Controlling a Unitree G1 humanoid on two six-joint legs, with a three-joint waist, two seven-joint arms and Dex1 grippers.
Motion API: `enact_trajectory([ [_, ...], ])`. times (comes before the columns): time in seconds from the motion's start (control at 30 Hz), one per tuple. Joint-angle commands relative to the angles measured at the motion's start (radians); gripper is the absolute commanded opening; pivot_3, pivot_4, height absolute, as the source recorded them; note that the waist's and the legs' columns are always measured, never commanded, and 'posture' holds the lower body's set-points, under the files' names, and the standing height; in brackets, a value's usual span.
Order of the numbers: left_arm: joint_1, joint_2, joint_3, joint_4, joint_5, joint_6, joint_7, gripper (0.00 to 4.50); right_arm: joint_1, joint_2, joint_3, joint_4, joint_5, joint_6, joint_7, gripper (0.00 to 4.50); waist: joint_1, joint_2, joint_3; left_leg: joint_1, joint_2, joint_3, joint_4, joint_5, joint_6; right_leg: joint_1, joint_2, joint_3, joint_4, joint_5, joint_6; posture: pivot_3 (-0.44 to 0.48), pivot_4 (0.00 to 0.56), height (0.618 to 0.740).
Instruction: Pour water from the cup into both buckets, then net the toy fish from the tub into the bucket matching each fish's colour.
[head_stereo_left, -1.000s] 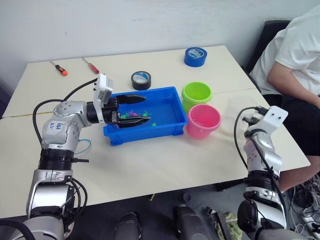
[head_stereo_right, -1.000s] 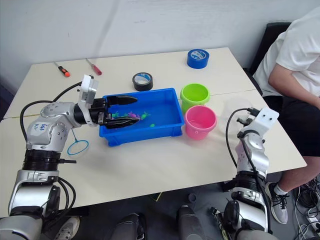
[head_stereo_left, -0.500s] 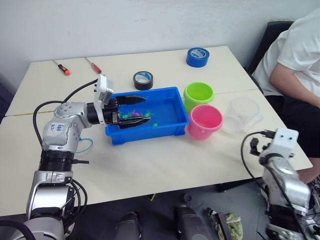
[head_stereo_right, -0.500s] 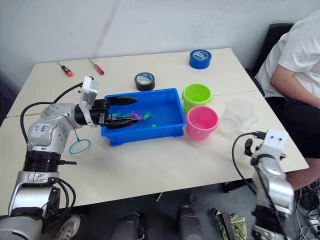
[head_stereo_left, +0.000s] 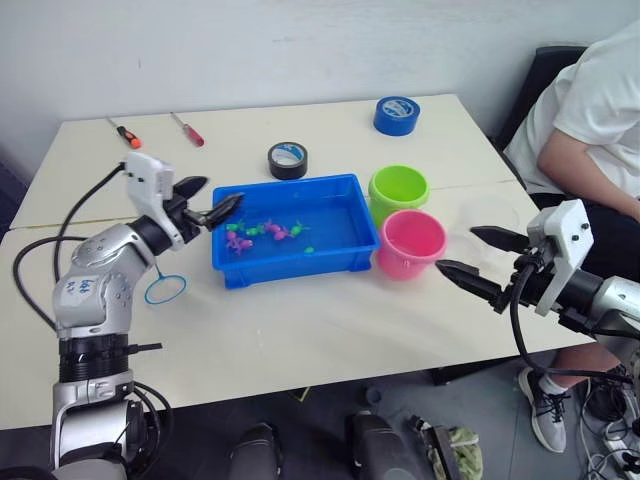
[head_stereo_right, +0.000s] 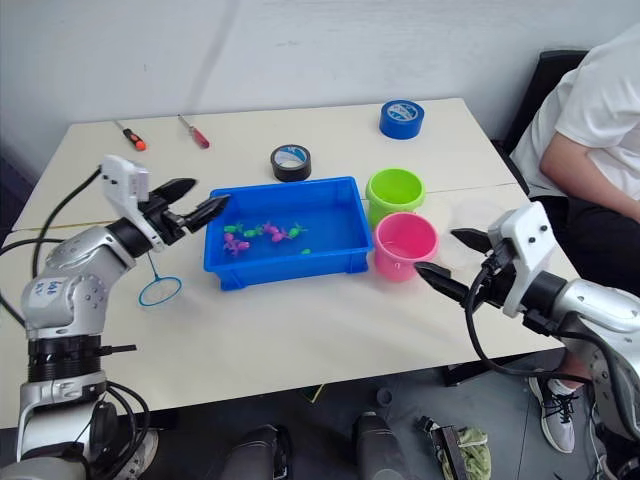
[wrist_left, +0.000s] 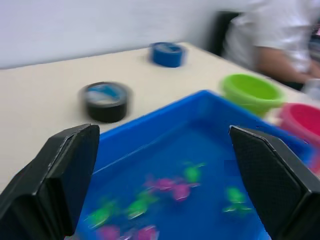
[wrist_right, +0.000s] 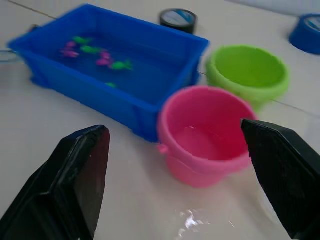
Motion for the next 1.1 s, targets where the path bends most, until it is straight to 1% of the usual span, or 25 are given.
enact_trajectory([
  [0.03,0.044,0.0,0.072,-0.056,0.038,0.086,0.163,4.5,-0.054,0.016,0.072,-0.027,0.033,-0.033,0.032,4.42,0.005,-0.001,0.0,0.0,0.0,0.0,0.0,0.0,0.0,0.0,0.0,0.0,0.0,0.0,0.0,0.0,0.15,0.731],
  [0.1,0.069,-0.009,0.097,-0.05,0.056,0.121,0.235,4.5,-0.092,0.042,0.127,-0.024,0.037,-0.038,0.031,4.42,0.007,-0.002,0.0,0.0,0.0,0.0,0.0,0.0,0.001,0.0,-0.001,-0.001,0.0,0.0,0.0,0.0,0.15,0.731],
  [0.17,0.08,-0.022,0.12,0.003,0.075,0.116,0.294,4.5,-0.131,0.08,0.188,-0.015,0.027,-0.048,0.022,4.42,0.009,-0.003,0.0,-0.001,-0.001,0.0,0.0,-0.001,0.002,0.0,-0.003,-0.001,-0.001,0.0,0.0,0.0,0.15,0.731],
  [0.23,0.068,-0.038,0.128,0.068,0.098,0.123,0.356,4.5,-0.156,0.108,0.23,-0.009,0.014,-0.057,0.014,4.42,0.015,-0.004,0.0,-0.001,-0.002,0.0,0.0,-0.001,0.002,0.0,-0.004,-0.002,-0.001,0.0,0.0,0.0,0.15,0.731],
  [0.33,0.022,-0.056,0.134,0.167,0.111,0.135,0.422,4.5,-0.176,0.125,0.253,-0.006,0.008,-0.062,0.001,4.42,0.032,-0.005,0.0,-0.001,-0.003,0.0,0.0,-0.002,0.003,0.0,-0.006,-0.004,-0.002,0.001,-0.001,0.0,0.15,0.731],
  [0.4,-0.009,-0.061,0.115,0.241,0.127,0.12,0.436,4.5,-0.176,0.126,0.258,-0.01,0.009,-0.066,-0.001,4.42,0.037,-0.006,0.0,-0.002,-0.003,0.0,0.001,-0.002,0.003,0.0,-0.008,-0.006,-0.003,0.001,-0.001,0.0,0.15,0.731],
  [0.5,-0.038,-0.068,0.108,0.305,0.132,0.104,0.44,4.5,-0.173,0.123,0.262,-0.015,0.009,-0.07,0.001,4.42,0.036,-0.007,-0.001,-0.002,-0.003,0.001,0.001,-0.003,0.005,0.0,-0.01,-0.006,-0.004,0.001,-0.002,0.0,0.15,0.731],
  [0.6,-0.079,-0.08,0.092,0.402,0.148,0.053,0.439,4.5,-0.168,0.122,0.268,-0.026,0.008,-0.069,-0.002,4.42,0.036,-0.007,-0.001,-0.002,-0.003,0.002,0.0,-0.004,0.004,0.0,-0.01,-0.006,-0.005,0.002,-0.002,0.0,0.15,0.731],
  [0.7,-0.156,-0.085,0.041,0.538,0.185,0.002,0.432,4.5,-0.166,0.131,0.284,-0.04,-0.003,-0.068,-0.017,4.42,0.035,-0.007,-0.001,-0.002,-0.003,0.002,0.0,-0.004,0.004,0.0,-0.009,-0.007,-0.005,0.002,-0.002,0.0,0.15,0.731],
  [0.87,-0.231,-0.077,0.006,0.695,0.225,-0.044,0.455,4.5,-0.158,0.132,0.288,-0.057,0.003,-0.062,-0.031,4.42,0.03,-0.008,-0.001,-0.002,-0.003,0.002,0.0,-0.005,0.003,0.0,-0.008,-0.007,-0.005,0.002,-0.002,0.0,0.15,0.731],
  [0.97,-0.272,-0.076,0.003,0.779,0.244,-0.044,0.506,4.5,-0.157,0.134,0.288,-0.065,0.014,-0.056,-0.037,4.42,0.033,-0.008,-0.001,-0.002,-0.003,0.003,0.001,-0.005,0.003,0.0,-0.008,-0.007,-0.005,0.002,-0.001,0.0,0.15,0.731],
  [1.1,-0.302,-0.085,0.019,0.825,0.241,-0.041,0.569,4.5,-0.155,0.133,0.289,-0.068,0.016,-0.058,-0.041,4.42,0.031,-0.008,-0.001,-0.002,-0.003,0.003,0.001,-0.005,0.003,0.0,-0.008,-0.007,-0.005,0.002,-0.001,0.0,0.15,0.731],
])
